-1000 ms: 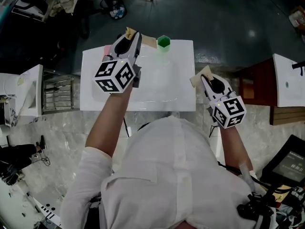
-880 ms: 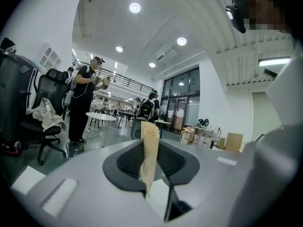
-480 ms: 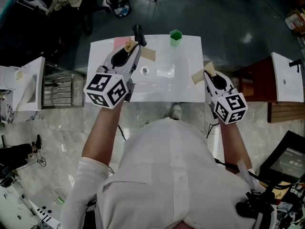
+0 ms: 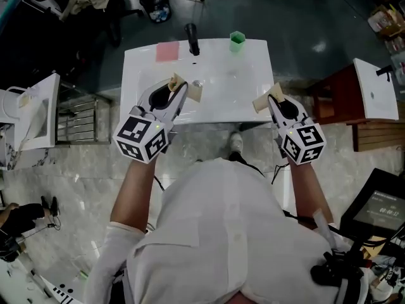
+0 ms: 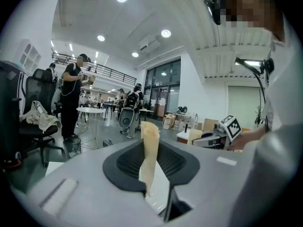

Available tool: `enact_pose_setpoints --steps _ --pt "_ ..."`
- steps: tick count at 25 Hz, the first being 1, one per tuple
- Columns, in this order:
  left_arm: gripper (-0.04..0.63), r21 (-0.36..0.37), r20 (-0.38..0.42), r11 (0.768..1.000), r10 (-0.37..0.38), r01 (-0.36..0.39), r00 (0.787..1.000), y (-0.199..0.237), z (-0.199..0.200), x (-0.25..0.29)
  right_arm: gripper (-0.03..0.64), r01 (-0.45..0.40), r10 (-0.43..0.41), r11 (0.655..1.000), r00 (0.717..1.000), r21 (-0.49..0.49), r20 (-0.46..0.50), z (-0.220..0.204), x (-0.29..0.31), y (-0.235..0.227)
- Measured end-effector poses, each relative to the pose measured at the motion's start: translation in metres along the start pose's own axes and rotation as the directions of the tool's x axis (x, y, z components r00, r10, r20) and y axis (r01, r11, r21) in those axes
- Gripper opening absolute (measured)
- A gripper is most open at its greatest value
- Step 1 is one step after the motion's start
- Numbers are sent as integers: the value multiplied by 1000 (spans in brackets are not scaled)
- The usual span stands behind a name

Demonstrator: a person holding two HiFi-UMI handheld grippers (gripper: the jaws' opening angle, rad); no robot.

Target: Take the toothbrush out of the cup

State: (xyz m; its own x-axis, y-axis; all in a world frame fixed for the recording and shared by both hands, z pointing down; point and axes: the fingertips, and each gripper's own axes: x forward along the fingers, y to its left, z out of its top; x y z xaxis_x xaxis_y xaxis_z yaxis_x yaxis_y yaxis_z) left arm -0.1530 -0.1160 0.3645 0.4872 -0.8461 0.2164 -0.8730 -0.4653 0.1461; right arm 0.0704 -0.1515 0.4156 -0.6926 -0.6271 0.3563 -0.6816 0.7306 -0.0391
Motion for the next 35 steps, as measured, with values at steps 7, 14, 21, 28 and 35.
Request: enact_pose_setpoints --steps 7,14,21,28,35 --pt "79 14 -51 997 -72 73 996 -24 -29 -40 49 13 -13 1000 1000 11 -2 -9 -16 35" --pt "79 31 -73 993 -110 113 991 -44 -47 -70 49 7 -7 1000 1000 -10 -13 -15 -28 70" --pt "79 24 -81 991 -130 132 988 -61 -62 -86 49 -36 35 999 999 -20 -14 -22 -28 102" --pt "78 19 -87 989 -143 145 986 -68 -65 -89 49 -57 56 998 998 -39 -33 -27 -28 114" --pt "78 12 -93 990 -139 140 986 -66 -70 -93 49 -89 86 994 995 -69 -41 -25 -22 128"
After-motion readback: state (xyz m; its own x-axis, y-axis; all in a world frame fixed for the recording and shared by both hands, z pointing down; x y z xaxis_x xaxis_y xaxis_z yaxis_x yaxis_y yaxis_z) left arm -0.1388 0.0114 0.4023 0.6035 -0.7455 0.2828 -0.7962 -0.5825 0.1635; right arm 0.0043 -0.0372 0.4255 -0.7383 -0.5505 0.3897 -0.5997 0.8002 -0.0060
